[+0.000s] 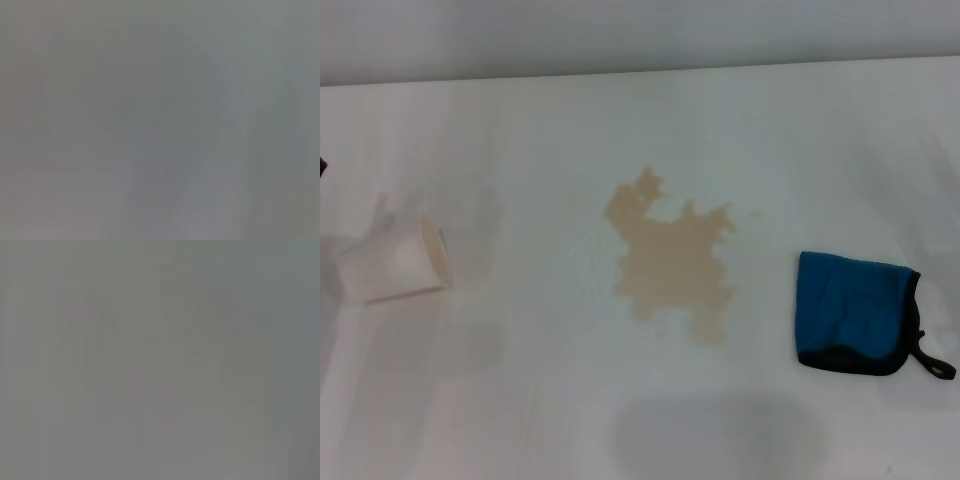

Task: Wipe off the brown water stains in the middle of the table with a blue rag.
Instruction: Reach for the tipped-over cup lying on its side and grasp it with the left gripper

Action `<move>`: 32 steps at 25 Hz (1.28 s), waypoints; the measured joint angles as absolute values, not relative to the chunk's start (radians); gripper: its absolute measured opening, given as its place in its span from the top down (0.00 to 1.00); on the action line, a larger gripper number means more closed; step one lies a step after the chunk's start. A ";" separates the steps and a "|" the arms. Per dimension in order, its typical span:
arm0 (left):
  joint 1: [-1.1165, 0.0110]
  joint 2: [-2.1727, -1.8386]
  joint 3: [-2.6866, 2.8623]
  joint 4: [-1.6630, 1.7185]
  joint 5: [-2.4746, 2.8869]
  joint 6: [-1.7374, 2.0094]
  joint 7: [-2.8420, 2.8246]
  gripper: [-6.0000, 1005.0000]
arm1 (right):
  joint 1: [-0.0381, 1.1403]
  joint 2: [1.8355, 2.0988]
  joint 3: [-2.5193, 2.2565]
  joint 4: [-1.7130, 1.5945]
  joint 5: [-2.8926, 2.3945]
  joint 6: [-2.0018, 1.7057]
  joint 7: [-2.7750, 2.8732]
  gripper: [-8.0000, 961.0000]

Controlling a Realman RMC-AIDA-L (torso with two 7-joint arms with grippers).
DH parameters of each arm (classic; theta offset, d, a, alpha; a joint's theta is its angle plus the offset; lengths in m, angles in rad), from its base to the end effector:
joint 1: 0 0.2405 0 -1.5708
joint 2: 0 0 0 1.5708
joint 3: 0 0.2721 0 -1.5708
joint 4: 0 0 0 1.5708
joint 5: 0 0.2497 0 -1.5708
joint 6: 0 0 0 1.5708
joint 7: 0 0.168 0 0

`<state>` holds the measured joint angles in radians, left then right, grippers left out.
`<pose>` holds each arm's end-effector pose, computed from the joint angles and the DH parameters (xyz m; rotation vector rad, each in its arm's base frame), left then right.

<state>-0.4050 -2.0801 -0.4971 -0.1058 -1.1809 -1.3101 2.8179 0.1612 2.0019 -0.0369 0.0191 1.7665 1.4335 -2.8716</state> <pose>-0.3733 0.3515 -0.0394 -1.5536 -0.6251 -0.8531 0.4714 0.2429 0.0318 -1.4044 0.5704 0.5687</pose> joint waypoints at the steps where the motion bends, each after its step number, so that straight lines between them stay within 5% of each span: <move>1: -0.405 -2.080 -0.497 -0.106 -1.181 -1.310 2.818 0.12 | 0.162 2.002 -0.037 0.019 1.769 1.433 -2.872 0.09; 32: -0.409 -2.081 -0.498 -0.106 -1.186 -1.313 2.820 0.12 | 0.166 2.002 -0.037 0.018 1.770 1.431 -2.872 0.09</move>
<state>-0.4089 -2.0807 -0.4980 -0.1058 -1.1856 -1.3130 2.8201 0.1656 2.0018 -0.0368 0.0184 1.7702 1.4312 -2.8716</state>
